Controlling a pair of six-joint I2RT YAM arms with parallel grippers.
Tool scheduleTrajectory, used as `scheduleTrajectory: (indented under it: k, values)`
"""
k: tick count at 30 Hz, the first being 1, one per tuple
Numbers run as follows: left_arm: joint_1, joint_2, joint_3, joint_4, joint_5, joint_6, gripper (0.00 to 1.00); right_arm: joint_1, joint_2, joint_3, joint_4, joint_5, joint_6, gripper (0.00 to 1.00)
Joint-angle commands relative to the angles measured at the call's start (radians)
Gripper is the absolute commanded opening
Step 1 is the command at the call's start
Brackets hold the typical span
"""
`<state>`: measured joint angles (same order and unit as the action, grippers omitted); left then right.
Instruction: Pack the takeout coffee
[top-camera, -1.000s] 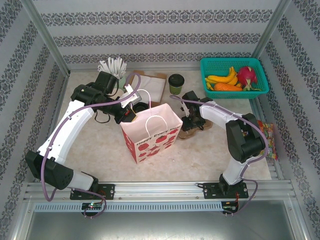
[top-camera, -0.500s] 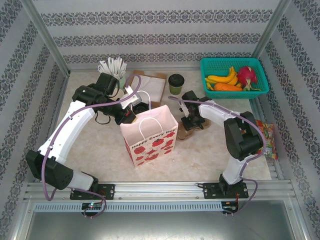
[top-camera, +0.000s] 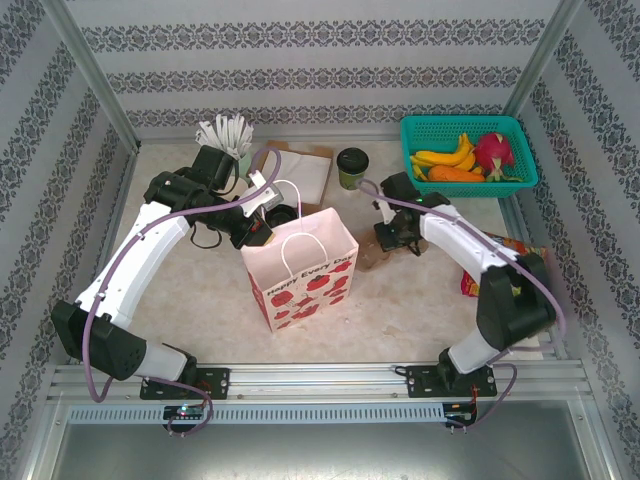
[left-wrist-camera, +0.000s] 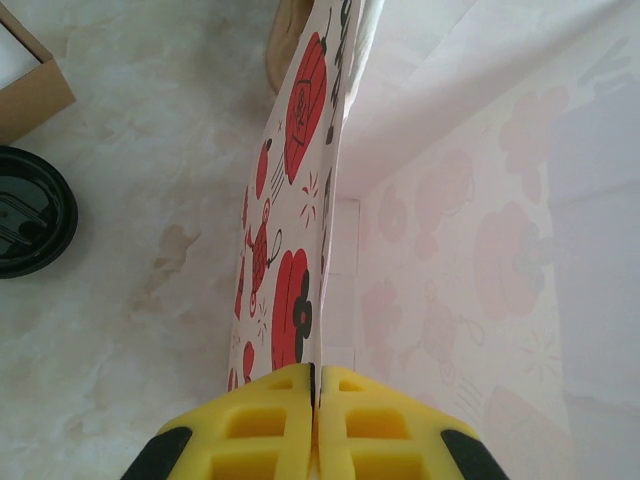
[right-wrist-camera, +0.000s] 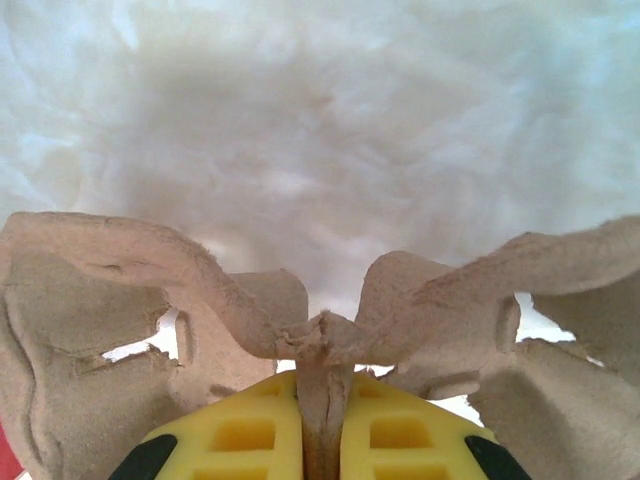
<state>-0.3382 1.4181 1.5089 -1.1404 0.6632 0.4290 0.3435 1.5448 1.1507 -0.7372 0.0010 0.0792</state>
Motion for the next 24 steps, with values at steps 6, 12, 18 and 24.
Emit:
scheduleTrajectory:
  k: [6, 12, 18, 24]
  values:
    - [0.008, -0.019, -0.002, 0.037, 0.03, -0.081, 0.0, -0.07, -0.239, 0.078, -0.121, -0.123, 0.273, 0.0]
    - [0.008, -0.019, -0.008, 0.057, 0.027, -0.101, 0.0, -0.073, -0.299, 0.208, -0.137, -0.344, 0.394, 0.0]
    - [0.007, -0.02, -0.017, 0.066, 0.065, -0.091, 0.0, -0.07, -0.306, 0.344, -0.102, -0.544, 0.523, 0.0]
    - [0.007, -0.006, -0.019, 0.068, 0.087, -0.087, 0.0, 0.001, -0.256, 0.453, -0.034, -0.724, 0.62, 0.0]
